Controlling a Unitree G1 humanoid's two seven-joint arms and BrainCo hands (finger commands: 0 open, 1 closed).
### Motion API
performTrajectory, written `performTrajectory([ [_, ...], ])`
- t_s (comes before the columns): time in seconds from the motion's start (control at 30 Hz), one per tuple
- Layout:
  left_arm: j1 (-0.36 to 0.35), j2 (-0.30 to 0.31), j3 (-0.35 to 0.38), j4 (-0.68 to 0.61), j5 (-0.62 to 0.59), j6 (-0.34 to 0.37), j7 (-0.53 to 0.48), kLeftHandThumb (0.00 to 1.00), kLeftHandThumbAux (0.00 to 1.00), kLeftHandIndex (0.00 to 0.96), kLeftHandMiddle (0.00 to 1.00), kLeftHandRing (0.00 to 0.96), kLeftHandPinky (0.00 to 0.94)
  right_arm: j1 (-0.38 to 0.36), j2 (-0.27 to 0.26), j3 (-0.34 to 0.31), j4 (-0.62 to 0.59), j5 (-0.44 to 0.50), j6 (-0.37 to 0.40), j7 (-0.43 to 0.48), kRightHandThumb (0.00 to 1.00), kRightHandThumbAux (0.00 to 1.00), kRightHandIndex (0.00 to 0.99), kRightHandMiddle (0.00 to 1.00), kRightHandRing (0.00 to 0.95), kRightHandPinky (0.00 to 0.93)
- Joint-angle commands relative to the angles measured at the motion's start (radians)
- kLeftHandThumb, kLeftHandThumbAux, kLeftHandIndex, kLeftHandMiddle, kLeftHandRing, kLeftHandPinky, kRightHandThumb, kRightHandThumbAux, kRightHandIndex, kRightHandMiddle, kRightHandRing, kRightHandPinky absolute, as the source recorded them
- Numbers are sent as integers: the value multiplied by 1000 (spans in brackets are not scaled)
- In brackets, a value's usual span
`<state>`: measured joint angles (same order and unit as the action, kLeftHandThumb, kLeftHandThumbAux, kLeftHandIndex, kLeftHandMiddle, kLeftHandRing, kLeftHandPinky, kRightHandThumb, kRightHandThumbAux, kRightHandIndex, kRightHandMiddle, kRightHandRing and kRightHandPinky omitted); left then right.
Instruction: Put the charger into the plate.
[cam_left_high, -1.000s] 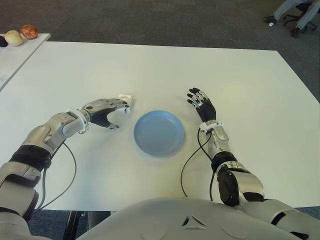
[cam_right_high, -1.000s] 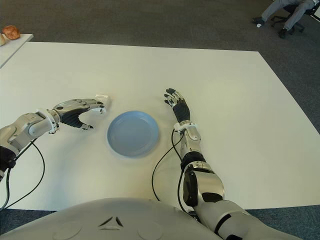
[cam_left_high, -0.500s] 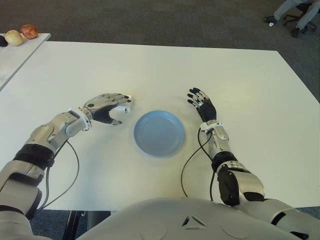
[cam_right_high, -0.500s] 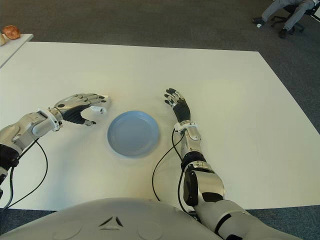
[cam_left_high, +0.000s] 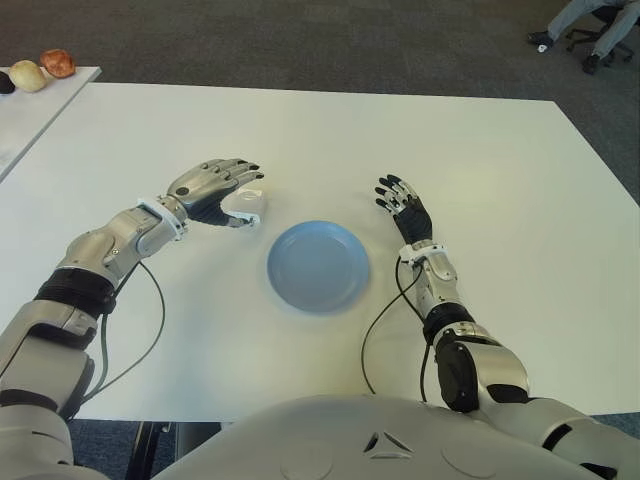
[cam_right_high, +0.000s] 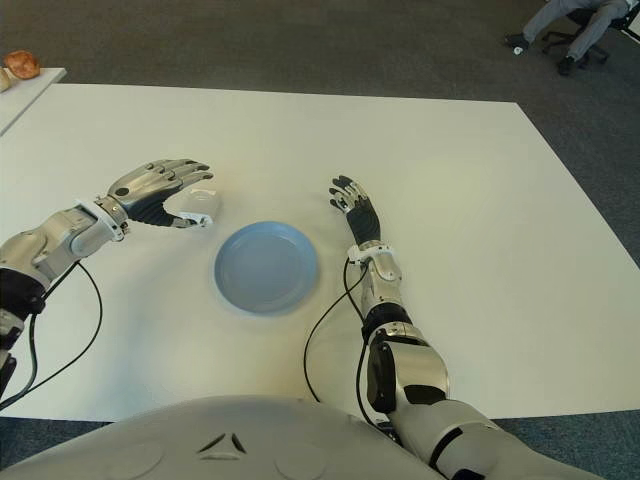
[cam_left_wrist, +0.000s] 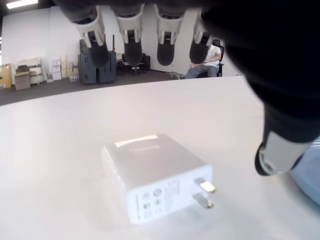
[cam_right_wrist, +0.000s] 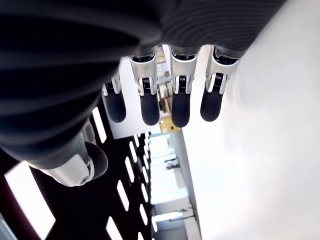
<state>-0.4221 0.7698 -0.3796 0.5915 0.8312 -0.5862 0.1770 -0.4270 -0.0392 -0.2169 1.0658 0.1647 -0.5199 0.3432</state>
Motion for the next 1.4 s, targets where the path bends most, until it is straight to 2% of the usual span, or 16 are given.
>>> performTrajectory([
  [0.03,-51,-21,-35,84,37,-20,45,236,534,0,0,0,55,74,2,11,49,-21,27,-27,235,605,143,171,156,191],
  [0.27,-143,-59,-90,262,63,-59,115,270,457,0,0,0,91,78,7,13,52,-16,24,-28,246,608,144,167,152,191],
  [0.43,-222,-92,-132,430,66,-93,139,284,352,0,0,0,87,80,12,8,55,-7,21,-22,248,613,140,170,161,208],
  [0.67,-253,-90,-175,483,76,-117,157,295,244,0,0,0,38,84,14,4,53,0,12,-14,251,624,136,170,167,216],
  [0.97,-272,-93,-219,514,78,-110,144,316,182,0,0,0,26,91,16,3,41,-1,6,-10,242,626,128,159,161,210],
  [1.4,-296,-114,-283,575,89,-103,117,330,207,0,0,0,0,91,10,2,36,0,15,-2,238,618,126,157,155,204],
])
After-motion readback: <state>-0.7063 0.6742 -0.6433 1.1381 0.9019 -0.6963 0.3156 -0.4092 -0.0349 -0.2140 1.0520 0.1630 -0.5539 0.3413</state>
